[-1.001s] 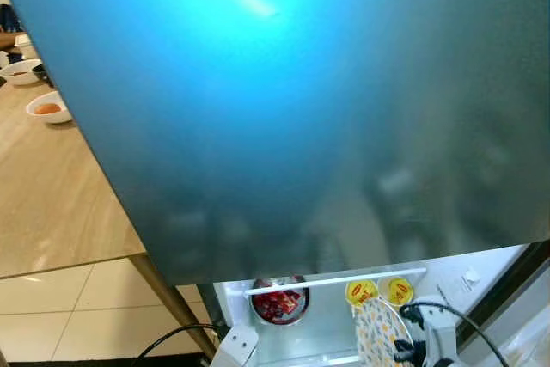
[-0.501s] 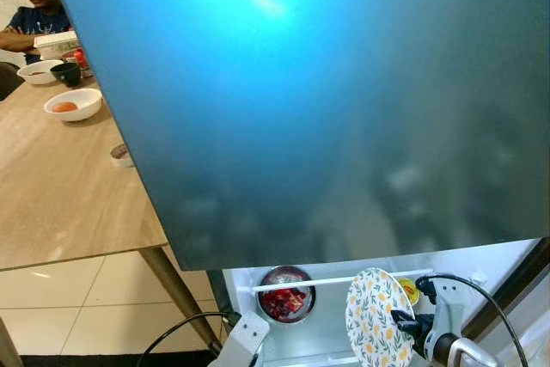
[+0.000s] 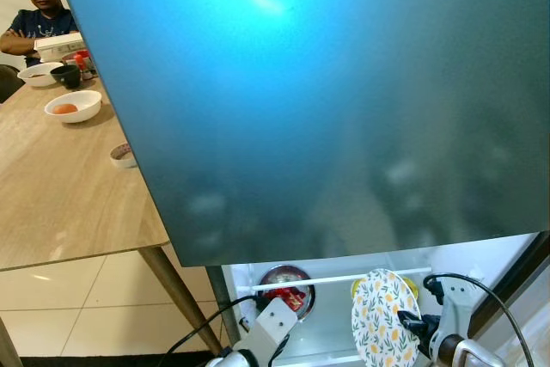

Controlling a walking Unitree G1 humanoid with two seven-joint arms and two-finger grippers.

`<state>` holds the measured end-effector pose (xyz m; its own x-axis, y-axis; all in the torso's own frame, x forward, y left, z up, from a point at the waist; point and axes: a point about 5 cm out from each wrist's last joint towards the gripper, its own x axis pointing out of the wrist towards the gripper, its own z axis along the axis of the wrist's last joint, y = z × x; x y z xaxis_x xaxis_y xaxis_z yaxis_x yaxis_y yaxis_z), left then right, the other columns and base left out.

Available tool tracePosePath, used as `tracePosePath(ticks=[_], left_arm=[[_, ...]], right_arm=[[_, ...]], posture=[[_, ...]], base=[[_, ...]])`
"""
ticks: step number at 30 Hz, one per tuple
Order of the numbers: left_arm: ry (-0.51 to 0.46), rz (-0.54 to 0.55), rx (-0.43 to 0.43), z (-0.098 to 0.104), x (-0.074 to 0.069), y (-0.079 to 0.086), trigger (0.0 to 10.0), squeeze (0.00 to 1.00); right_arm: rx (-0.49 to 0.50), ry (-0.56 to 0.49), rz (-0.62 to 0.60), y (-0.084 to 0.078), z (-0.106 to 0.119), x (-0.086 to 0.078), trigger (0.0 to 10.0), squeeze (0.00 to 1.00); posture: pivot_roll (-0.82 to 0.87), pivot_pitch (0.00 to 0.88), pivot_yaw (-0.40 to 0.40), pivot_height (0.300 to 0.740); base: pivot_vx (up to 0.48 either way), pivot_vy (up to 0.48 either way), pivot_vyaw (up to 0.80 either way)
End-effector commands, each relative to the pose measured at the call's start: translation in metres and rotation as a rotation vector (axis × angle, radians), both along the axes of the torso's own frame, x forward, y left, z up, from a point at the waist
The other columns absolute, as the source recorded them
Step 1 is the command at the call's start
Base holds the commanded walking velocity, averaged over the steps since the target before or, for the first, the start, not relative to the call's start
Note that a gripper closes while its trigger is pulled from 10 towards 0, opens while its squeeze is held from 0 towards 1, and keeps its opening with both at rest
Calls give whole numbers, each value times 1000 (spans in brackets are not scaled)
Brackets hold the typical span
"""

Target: Restocking fridge

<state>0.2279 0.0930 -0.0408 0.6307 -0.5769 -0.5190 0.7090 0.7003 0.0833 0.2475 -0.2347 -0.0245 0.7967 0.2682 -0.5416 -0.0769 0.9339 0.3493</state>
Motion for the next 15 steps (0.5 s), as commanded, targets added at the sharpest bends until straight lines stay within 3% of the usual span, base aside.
tracePosePath(ticks=[1,7,15], left_arm=[[-64,-29,-16,10,10,-9,10000,0],[-72,-12,0,9,8,-5,10000,0],[-70,4,-9,8,8,-4,10000,0]], right_arm=[[53,-16,-43,-3,5,4,10000,0],[167,-48,-126,-12,11,8,10000,0],[231,-79,-188,-18,17,12,10000,0]], posture=[[-88,0,32,725],[-88,0,31,700],[-88,0,32,675]], base=[[0,0,0],[0,0,0],[0,0,0]])
